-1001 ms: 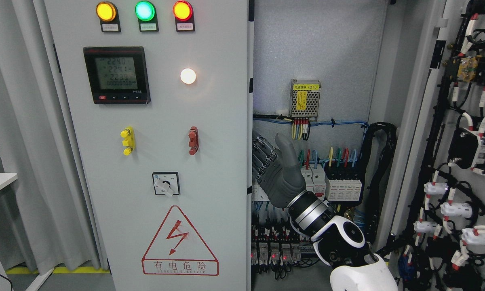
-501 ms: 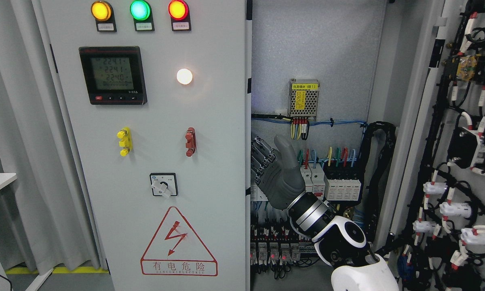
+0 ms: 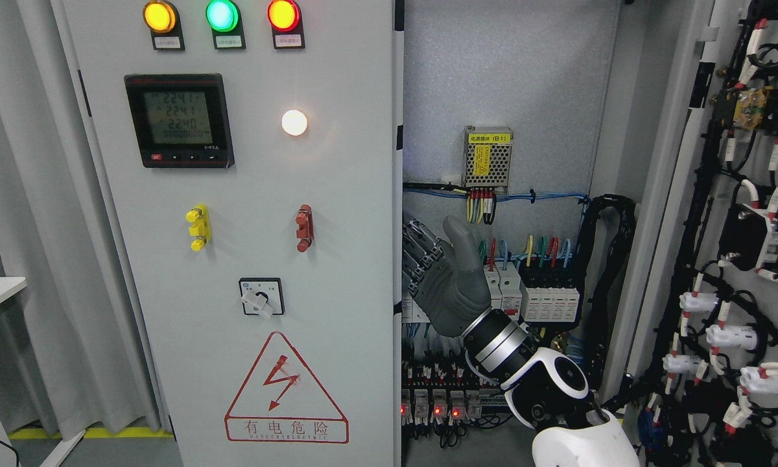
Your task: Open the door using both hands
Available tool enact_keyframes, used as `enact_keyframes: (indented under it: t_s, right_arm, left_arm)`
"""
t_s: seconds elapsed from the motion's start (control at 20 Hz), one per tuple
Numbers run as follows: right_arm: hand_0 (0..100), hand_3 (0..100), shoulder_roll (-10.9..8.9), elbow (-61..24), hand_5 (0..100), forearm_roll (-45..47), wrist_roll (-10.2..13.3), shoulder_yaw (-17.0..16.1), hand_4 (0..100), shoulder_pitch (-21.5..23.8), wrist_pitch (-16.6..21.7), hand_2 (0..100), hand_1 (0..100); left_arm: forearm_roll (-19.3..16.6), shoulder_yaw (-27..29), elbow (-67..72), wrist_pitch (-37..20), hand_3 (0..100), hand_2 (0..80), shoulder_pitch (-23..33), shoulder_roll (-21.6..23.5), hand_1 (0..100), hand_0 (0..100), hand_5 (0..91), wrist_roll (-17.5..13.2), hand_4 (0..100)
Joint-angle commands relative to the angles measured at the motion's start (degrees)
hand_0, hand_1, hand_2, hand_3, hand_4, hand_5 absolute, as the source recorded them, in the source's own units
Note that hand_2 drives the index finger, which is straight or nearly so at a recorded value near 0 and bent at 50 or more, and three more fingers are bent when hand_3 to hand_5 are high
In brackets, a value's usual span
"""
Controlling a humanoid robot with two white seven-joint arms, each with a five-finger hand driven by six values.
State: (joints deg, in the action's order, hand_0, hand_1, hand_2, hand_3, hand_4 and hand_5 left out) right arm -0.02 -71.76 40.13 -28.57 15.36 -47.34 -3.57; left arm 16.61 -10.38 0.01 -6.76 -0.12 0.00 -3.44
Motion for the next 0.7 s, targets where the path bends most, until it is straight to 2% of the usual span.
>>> enact_keyframes:
  t_s: [0.0,0.35,0.65]
  right_arm:
    - [22,0,-0.85,-1.7,0,0.6,-2.5,0.0,0,0.5,0.2,0,0]
    - [22,0,-0.77,-1.8,0,0.6,-2.6,0.1,0,0.7,0.5,0,0]
    - [22,0,-0.5,-7.7,0,0.4,-2.7,1.7,0,3.5,0.5,0,0]
  left_arm:
    - [0.0,0.0,-1.2,0.0,3,2.7,-1.8,0.0,0,30,0.0,0.0,4]
    - [0.0,0.0,-1.2,0.0,3,2.7,-1.8,0.0,0,30,0.0,0.0,4]
    - [0.0,0.0,-1.2,0.0,3,2.7,-1.9,0.0,0,30,0.0,0.0,4]
